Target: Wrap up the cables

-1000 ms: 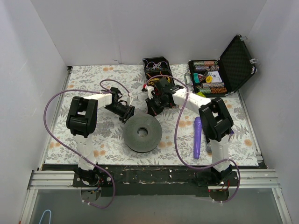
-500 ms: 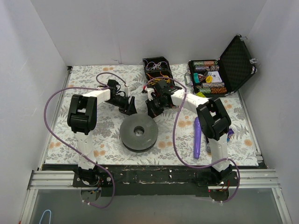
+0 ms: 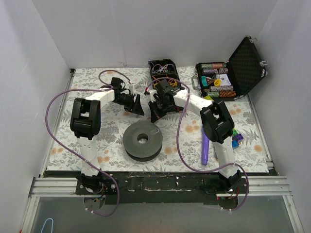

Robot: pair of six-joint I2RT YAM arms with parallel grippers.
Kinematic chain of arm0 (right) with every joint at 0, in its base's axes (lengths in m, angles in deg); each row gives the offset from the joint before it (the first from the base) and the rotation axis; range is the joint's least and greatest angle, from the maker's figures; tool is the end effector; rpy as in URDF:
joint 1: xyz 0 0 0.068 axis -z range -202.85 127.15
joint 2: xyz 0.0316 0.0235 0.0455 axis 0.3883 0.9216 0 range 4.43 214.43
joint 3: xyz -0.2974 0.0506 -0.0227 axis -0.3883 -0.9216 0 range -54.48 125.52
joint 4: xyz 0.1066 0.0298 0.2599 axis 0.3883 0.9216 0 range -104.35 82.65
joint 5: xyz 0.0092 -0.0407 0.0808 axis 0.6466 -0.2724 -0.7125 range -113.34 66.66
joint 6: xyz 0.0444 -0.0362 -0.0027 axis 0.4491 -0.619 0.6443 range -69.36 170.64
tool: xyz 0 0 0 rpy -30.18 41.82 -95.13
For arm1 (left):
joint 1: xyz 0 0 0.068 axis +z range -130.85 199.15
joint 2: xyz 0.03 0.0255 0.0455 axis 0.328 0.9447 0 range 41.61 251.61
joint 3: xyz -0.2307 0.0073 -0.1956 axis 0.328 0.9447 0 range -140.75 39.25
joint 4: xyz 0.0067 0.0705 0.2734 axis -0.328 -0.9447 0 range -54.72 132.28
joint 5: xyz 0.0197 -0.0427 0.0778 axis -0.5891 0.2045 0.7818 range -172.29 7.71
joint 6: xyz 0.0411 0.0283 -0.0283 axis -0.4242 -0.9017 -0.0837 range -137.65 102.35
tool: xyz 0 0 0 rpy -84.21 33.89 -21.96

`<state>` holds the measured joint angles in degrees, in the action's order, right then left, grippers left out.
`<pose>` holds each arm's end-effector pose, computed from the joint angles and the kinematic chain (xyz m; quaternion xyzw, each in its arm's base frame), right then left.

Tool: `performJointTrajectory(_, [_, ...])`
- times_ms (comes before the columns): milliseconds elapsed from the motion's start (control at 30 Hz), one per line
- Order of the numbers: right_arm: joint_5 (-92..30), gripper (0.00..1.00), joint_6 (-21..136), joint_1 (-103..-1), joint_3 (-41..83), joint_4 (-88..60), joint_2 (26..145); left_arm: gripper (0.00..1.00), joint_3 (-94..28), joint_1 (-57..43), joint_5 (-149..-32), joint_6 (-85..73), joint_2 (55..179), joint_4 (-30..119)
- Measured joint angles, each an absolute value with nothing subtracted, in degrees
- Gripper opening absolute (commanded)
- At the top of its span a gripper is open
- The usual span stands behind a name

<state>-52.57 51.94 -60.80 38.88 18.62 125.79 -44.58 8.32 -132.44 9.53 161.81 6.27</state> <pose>0.3747 0.3174 0.1968 -0.3546 0.8693 0.3116 0.1463 0.4354 -0.1149 0.1626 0.0630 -0.8952 0.4412 0.0053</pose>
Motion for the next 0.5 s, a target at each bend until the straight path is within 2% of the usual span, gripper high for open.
performJointTrajectory(200, [-52.15, 0.03, 54.04, -60.82, 49.83, 21.82, 131.89, 0.52, -46.20, 8.38, -132.07, 7.65, 161.11, 5.53])
performJointTrajectory(500, [-52.94, 0.10, 55.59, -61.96, 50.75, 22.82, 132.74, 0.52, -40.03, 8.38, -128.92, 5.53, 156.52, 4.24])
